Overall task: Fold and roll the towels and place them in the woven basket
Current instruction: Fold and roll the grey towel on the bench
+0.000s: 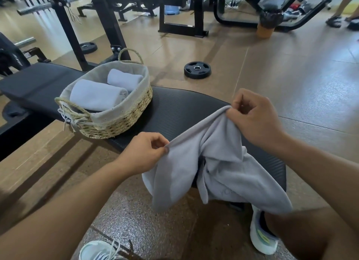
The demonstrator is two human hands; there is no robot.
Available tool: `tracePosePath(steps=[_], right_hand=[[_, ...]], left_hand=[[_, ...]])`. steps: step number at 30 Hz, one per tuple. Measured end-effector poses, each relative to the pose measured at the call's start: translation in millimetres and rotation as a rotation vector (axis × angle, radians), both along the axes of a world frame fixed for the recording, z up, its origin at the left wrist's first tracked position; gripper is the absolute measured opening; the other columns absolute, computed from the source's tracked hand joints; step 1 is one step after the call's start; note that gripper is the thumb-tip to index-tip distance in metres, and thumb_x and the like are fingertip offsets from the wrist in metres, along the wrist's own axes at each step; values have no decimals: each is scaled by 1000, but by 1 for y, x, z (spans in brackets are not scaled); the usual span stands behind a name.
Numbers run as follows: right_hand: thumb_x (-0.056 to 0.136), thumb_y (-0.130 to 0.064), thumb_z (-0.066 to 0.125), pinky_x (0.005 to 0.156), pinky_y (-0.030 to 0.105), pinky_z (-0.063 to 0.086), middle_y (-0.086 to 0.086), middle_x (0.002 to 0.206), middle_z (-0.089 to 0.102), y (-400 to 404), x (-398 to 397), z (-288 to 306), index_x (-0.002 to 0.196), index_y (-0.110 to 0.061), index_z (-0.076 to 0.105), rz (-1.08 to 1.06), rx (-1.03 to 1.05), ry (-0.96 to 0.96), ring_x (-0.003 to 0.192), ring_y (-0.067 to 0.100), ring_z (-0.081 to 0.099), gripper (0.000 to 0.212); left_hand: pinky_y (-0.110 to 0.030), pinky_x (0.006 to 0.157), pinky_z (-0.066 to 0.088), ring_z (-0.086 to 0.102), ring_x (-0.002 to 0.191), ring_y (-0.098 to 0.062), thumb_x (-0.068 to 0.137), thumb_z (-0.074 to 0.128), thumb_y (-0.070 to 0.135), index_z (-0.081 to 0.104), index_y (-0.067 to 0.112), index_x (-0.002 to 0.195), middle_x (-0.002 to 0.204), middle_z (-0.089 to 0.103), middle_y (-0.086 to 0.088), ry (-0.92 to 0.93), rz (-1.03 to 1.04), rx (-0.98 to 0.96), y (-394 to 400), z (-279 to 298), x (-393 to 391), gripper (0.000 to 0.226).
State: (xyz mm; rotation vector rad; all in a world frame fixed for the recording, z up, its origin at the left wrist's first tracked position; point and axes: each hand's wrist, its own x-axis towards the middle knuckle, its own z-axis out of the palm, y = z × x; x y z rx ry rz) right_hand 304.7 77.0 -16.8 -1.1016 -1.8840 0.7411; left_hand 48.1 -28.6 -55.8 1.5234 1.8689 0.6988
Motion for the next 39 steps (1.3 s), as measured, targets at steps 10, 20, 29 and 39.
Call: tracePosePath(steps=[10, 20, 29, 39], right_hand=[[87, -17, 61, 53, 15, 36, -4, 66, 52, 24, 11, 3, 74, -13, 52, -321, 29, 111, 58, 7, 43, 16], [87, -19, 58, 52, 14, 34, -6, 63, 47, 32, 11, 1, 75, -9, 50, -350, 18, 11, 56, 6, 39, 17], [88, -25, 61, 58, 28, 38, -1, 71, 56, 46, 23, -4, 80, -5, 59, -454, -106, -51, 65, 13, 47, 22], [92, -17, 60, 41, 26, 47, 6, 66, 50, 35, 8, -5, 80, -11, 53, -342, -312, 233, 45, 15, 50, 15]], left_hand=[[-19, 64, 49, 60, 68, -14, 67, 63, 7, 65, 11, 73, 74, 64, -6, -727, -161, -158, -1, 17, 17, 7], [-26, 65, 41, 55, 67, -9, 89, 66, 10, 64, 21, 81, 74, 68, -3, -135, 138, 308, 10, 28, -10, 14], [-18, 49, 35, 44, 50, -4, 81, 82, 32, 59, 14, 60, 51, 51, 11, -15, 103, 63, 3, 20, -24, 37], [-21, 61, 45, 50, 60, -4, 85, 79, 21, 55, 19, 78, 73, 61, 0, -128, 590, 567, 13, 27, -25, 25]])
